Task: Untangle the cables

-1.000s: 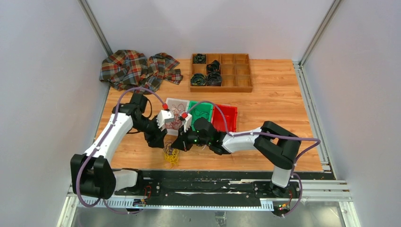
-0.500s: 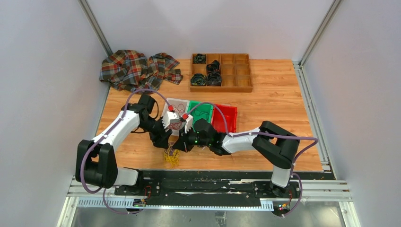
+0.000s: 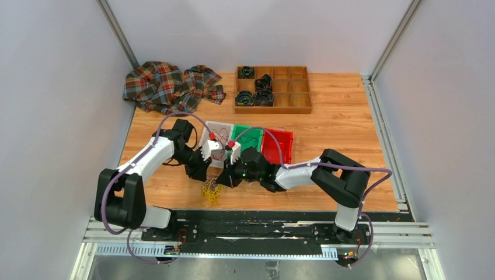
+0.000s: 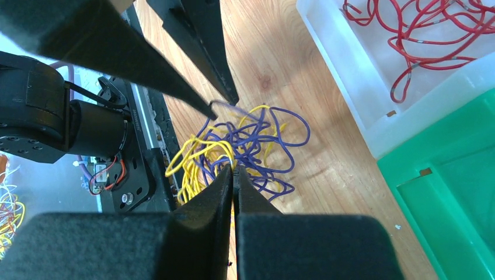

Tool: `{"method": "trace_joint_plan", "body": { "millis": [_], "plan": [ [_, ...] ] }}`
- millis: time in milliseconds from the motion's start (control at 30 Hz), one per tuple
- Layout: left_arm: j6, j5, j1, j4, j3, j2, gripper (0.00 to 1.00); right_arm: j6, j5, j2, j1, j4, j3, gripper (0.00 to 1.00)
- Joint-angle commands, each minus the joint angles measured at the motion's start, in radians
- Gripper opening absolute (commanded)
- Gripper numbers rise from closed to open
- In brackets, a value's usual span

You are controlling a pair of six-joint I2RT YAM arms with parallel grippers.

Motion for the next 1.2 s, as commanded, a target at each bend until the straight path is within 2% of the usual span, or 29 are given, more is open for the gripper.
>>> {"method": "trace_joint_plan", "body": {
  "millis": [0,33,133,300,600,1000,1100,1167],
  "plan": [
    [-0.04,-0.053,-0.007,0.067,0.013,-0.017,0.12,0.011,0.023,-0.008,-0.011,0.019,-0.03,0.01],
    [-0.059,-0.061,-0.007,0.078,0.02,-0.023,0.06,0.011,0.025,-0.013,-0.011,0.019,-0.037,0.01],
    [-0.103,-0.066,-0.007,0.083,0.054,-0.06,0.02,0.013,0.033,-0.03,-0.014,0.016,-0.057,0.01],
    [-0.156,-0.117,-0.007,0.058,0.129,-0.18,0.01,0.024,0.033,-0.064,-0.019,0.007,-0.088,0.01],
    [-0.155,-0.288,-0.006,-0.059,0.376,-0.371,0.0,0.036,0.093,-0.183,-0.022,-0.089,-0.165,0.01],
    [-0.219,-0.422,-0.007,-0.016,0.903,-0.351,0.01,0.087,0.237,-0.306,-0.021,-0.295,-0.234,0.0],
    [-0.22,-0.433,-0.007,0.045,0.968,-0.36,0.01,0.082,0.276,-0.337,-0.018,-0.378,-0.221,0.01],
    [-0.22,-0.373,-0.007,0.044,0.994,-0.362,0.01,0.067,0.288,-0.364,-0.015,-0.411,-0.207,0.03]
  ]
}}
